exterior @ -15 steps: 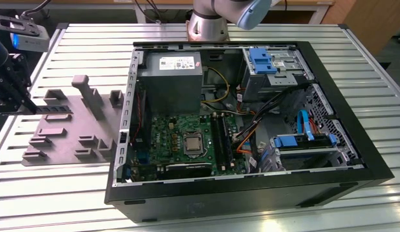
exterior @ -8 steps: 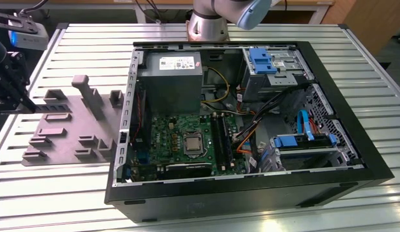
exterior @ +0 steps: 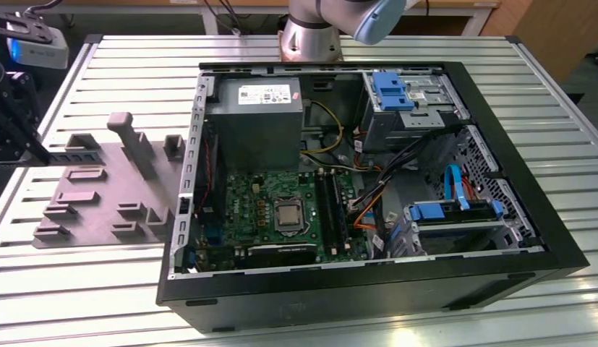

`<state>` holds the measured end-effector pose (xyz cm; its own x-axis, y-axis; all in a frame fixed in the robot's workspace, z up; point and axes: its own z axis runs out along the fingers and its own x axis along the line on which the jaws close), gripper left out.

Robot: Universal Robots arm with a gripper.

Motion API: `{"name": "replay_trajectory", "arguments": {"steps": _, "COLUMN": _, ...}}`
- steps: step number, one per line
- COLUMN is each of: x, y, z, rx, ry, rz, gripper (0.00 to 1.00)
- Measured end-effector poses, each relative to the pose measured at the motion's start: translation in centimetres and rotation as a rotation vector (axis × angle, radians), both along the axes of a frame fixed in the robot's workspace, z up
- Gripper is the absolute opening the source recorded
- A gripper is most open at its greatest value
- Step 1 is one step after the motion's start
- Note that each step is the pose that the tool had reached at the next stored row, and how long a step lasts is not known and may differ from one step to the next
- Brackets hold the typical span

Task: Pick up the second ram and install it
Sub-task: 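Pick up the second ram and move it above second insertion slot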

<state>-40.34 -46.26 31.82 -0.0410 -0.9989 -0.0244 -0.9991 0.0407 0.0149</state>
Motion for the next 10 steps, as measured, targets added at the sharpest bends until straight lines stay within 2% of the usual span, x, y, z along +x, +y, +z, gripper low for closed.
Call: {"name": "replay_trajectory", "arguments": {"steps": 10, "x": 0.00, "y": 0.00, "z": 1.20, "rx": 0.0000, "ry": 0.0000, "rz": 0.000, "gripper": 0.14}}
